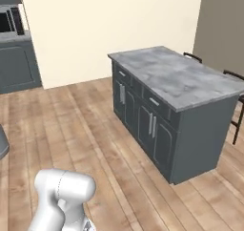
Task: Locate and retrieve the spray and dish brush from the cabinet. Place them next to the sink.
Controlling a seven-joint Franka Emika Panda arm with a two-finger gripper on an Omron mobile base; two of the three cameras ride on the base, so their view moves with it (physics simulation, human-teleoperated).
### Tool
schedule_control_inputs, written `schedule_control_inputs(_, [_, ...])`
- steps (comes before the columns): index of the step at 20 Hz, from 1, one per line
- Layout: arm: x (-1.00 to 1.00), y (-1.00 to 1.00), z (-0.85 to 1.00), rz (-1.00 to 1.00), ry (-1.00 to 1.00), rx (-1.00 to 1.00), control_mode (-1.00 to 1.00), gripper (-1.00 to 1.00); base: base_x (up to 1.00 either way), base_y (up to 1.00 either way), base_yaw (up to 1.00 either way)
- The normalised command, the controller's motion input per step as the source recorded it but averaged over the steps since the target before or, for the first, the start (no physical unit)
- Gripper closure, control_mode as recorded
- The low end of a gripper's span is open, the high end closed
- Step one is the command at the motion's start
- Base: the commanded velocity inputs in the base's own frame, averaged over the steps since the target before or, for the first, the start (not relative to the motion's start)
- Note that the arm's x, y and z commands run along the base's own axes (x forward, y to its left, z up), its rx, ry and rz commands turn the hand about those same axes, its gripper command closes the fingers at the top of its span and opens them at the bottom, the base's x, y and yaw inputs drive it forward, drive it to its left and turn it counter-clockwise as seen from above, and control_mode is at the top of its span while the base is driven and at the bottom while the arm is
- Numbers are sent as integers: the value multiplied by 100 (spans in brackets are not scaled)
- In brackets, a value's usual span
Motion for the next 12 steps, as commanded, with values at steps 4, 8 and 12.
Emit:
schedule_control_inputs(4, [0, 0, 0, 0, 0, 0, 100, 100, 44, 0, 45])
schedule_control_inputs(8, [0, 0, 0, 0, 0, 0, 100, 100, 41, 1, 44])
schedule_control_inputs(12, [0, 0, 0, 0, 0, 0, 100, 100, 39, 1, 45])
